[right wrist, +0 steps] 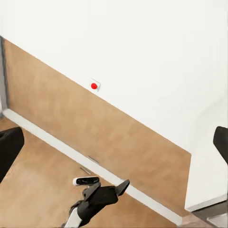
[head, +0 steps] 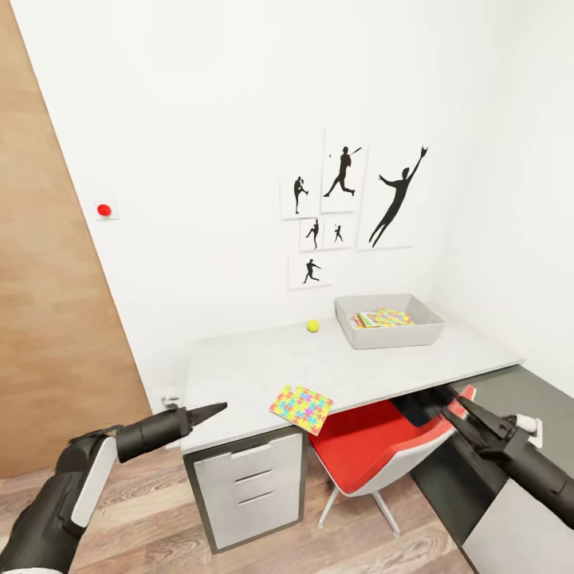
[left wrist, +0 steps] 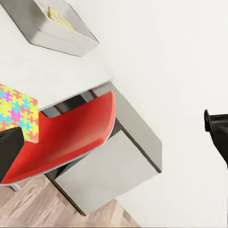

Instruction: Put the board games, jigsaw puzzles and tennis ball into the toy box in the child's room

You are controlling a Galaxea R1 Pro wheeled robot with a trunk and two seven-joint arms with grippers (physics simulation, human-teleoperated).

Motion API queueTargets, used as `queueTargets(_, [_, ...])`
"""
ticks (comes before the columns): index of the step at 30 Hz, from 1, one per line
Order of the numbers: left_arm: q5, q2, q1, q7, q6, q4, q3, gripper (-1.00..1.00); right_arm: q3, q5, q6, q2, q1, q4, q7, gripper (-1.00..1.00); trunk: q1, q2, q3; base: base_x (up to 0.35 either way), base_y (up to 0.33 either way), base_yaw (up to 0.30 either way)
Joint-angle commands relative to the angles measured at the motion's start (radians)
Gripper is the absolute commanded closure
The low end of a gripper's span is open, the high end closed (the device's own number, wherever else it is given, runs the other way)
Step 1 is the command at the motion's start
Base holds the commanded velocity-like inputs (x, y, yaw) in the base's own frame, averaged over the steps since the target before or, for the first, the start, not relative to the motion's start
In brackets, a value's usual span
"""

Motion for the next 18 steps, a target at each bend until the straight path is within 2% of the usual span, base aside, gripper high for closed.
queueTargets(1, [0.005,-0.026,-0.004,0.034,0.006,0.023,-0.026,-1.0,-0.016,0.0,0.004,-0.004,0.006,0.004,0.038,-1.0,0.001,-0.002,-0.002,0.0,-0.006,0.0])
queueTargets(4, [0.007,-0.08,-0.007,0.111,0.005,0.1,-0.065,-1.0,-0.031,0.001,0.002,-0.009,0.013,0.017,0.076,-1.0,0.001,-0.002,-0.002,0.0,-0.004,0.0])
queueTargets(5, [0.009,-0.111,-0.008,0.151,0.004,0.146,-0.077,-1.0,-0.034,0.001,0.001,-0.009,0.014,0.025,0.085,-1.0,0.001,-0.002,-0.002,0.0,-0.002,0.0])
queueTargets(6, [0.009,-0.128,-0.008,0.17,0.004,0.167,-0.081,-1.0,-0.035,0.001,0.001,-0.01,0.015,0.028,0.088,-1.0,0.001,-0.002,-0.002,0.0,-0.001,0.0])
queueTargets(9, [0.006,-0.234,-0.009,0.253,0.003,0.262,-0.095,-1.0,-0.039,0.002,0.0,-0.011,0.017,0.055,0.096,-1.0,0.001,-0.002,-0.002,0.0,0.0,0.0])
queueTargets(11, [0.005,-0.267,-0.009,0.284,0.0,0.286,-0.097,-1.0,-0.041,0.002,0.0,-0.012,0.017,0.069,0.097,-1.0,0.001,-0.002,-0.002,0.0,0.0,0.0])
queueTargets(15, [0.011,-0.293,-0.009,0.35,-0.012,0.306,-0.096,-1.0,-0.042,0.002,-0.001,-0.012,0.017,0.085,0.098,-1.0,0.001,-0.002,-0.002,0.0,0.0,0.0])
queueTargets(18, [0.014,-0.295,-0.01,0.378,-0.014,0.311,-0.091,-1.0,-0.042,0.002,-0.002,-0.011,0.017,0.088,0.098,-1.0,0.001,-0.002,-0.002,0.0,0.0,0.0])
